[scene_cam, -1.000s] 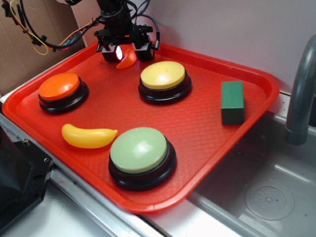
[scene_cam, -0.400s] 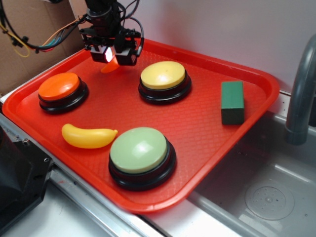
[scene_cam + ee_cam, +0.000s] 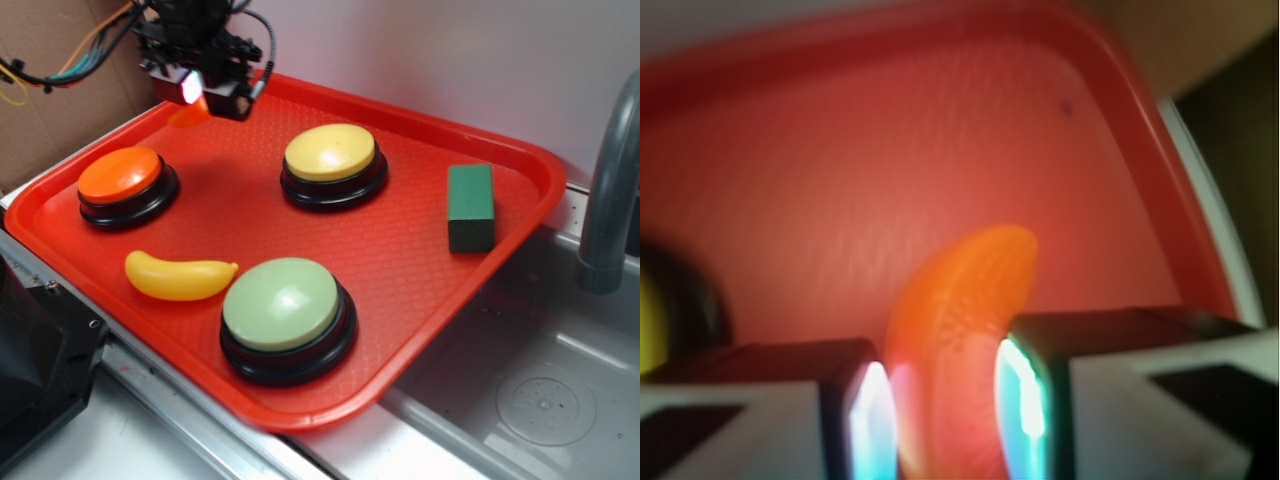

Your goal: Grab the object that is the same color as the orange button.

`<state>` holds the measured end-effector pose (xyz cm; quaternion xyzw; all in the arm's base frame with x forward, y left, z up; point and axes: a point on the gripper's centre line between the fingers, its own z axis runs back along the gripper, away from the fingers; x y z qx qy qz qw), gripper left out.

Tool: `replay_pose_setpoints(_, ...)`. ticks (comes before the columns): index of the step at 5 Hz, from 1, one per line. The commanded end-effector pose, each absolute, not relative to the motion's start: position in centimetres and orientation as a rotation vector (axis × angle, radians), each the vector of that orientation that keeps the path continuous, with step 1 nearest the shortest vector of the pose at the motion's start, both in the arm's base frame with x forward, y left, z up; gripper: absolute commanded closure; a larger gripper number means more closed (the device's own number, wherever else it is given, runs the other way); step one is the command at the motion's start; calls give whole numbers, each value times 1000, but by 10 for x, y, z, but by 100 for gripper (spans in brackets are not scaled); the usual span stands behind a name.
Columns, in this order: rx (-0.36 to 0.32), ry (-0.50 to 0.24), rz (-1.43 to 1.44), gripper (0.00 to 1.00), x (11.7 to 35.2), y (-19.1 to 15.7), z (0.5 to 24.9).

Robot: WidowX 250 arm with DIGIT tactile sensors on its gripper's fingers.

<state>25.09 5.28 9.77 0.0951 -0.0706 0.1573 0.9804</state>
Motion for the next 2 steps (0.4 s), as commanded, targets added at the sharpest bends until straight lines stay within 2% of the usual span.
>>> replay_pose_setpoints(1,21,-210,120,100,233,4,217)
replay_pose_setpoints(2,-80,-202,55,100,225,2,220)
